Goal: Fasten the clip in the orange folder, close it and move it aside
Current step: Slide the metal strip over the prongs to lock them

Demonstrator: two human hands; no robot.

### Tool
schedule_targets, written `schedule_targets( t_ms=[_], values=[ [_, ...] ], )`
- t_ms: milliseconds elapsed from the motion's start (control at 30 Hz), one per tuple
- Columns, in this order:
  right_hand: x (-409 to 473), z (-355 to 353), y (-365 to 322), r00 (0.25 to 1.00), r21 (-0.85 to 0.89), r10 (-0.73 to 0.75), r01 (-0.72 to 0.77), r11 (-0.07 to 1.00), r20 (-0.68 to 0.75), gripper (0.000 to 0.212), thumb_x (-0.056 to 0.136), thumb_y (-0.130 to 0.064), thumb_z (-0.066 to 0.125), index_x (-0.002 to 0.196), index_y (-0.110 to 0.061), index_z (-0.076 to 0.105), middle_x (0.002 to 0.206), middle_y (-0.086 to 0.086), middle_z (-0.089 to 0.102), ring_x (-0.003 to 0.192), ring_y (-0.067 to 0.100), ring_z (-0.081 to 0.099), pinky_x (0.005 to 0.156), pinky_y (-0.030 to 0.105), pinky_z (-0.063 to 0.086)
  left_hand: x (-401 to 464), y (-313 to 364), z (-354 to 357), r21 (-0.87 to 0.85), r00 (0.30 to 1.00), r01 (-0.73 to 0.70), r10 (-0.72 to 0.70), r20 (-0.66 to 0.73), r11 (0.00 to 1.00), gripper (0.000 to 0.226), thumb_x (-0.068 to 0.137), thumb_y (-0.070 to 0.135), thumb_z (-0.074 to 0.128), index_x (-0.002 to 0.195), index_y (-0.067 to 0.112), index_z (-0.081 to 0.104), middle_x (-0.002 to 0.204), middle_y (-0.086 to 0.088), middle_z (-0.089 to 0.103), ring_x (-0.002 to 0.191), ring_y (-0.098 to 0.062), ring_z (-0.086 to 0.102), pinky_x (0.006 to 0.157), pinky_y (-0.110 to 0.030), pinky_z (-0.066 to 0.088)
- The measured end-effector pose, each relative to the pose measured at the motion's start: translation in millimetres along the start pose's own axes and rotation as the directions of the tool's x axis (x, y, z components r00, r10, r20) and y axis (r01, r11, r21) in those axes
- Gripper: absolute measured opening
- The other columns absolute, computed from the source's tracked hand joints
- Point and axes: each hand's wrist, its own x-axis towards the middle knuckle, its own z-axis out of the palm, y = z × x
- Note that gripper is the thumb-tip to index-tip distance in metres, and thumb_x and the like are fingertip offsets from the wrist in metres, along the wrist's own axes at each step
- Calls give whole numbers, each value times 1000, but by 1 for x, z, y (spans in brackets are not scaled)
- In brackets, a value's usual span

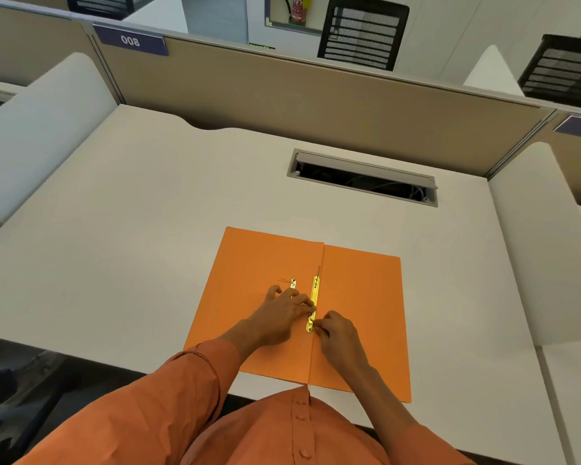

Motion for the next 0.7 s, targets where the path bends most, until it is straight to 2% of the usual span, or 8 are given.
schedule_targets(
  t_ms=[100, 200, 300, 367, 467, 600, 700],
  values=[
    [-8, 8, -4, 999, -146, -46, 46, 988, 3, 23, 100, -5, 56, 109, -5, 77, 89, 11, 60, 79, 28, 60, 62, 31, 39, 0, 0, 2, -1, 1000, 5, -5, -7, 1000, 76, 83, 1, 55, 152, 30, 46, 154, 9, 44, 144, -21, 35, 115, -51, 20],
    [-11, 14, -12, 998, -215, -34, 45, 976, 54, 24, 97, -2, 56, 113, -2, 74, 95, 13, 60, 81, 31, 61, 61, 34, 43, -1, 1, 4, -10, 1000, 9, -9, -17, 1000, 75, 83, 1, 53, 151, 30, 46, 153, 9, 45, 144, -22, 35, 114, -50, 20],
    [-8, 14, -20, 996, -216, 7, 11, 976, 86, 30, 91, 5, 57, 116, 2, 73, 105, 17, 62, 92, 34, 61, 71, 36, 50, -1, 1, 4, -6, 1000, 8, -8, -18, 1000, 74, 84, 2, 53, 152, 30, 45, 153, 8, 44, 144, -22, 35, 115, -51, 21],
    [-6, 11, -26, 993, -221, 46, -22, 975, 106, 30, 90, 4, 56, 116, 2, 72, 110, 17, 62, 99, 34, 61, 76, 35, 50, -1, 2, 3, -5, 1000, 7, -7, -19, 1000, 74, 84, 2, 54, 152, 29, 45, 153, 8, 44, 144, -22, 35, 115, -51, 21],
    [-4, 10, -33, 986, -208, 114, -87, 974, 125, 26, 90, 3, 56, 111, 4, 71, 112, 19, 61, 101, 35, 60, 71, 29, 39, -1, 2, 3, -8, 1000, 3, -4, -22, 1000, 74, 83, 1, 55, 151, 28, 47, 152, 9, 45, 143, -22, 36, 114, -51, 21],
    [-2, 13, -38, 970, -119, 220, -207, 971, 105, 21, 90, -2, 60, 106, 2, 72, 110, 18, 62, 99, 34, 62, 54, 19, 26, 0, 2, 3, -13, 1000, 6, -6, -20, 1000, 72, 83, 2, 54, 150, 28, 48, 152, 9, 45, 143, -23, 36, 114, -50, 21],
    [-2, 15, -43, 956, -48, 285, -282, 958, 66, 19, 92, -5, 58, 100, 1, 74, 104, 18, 68, 97, 36, 65, 64, 28, 38, 0, 3, 4, -9, 1000, 4, -5, -24, 1000, 71, 83, 2, 54, 149, 28, 49, 151, 8, 46, 142, -23, 38, 114, -51, 22]
  ],
)
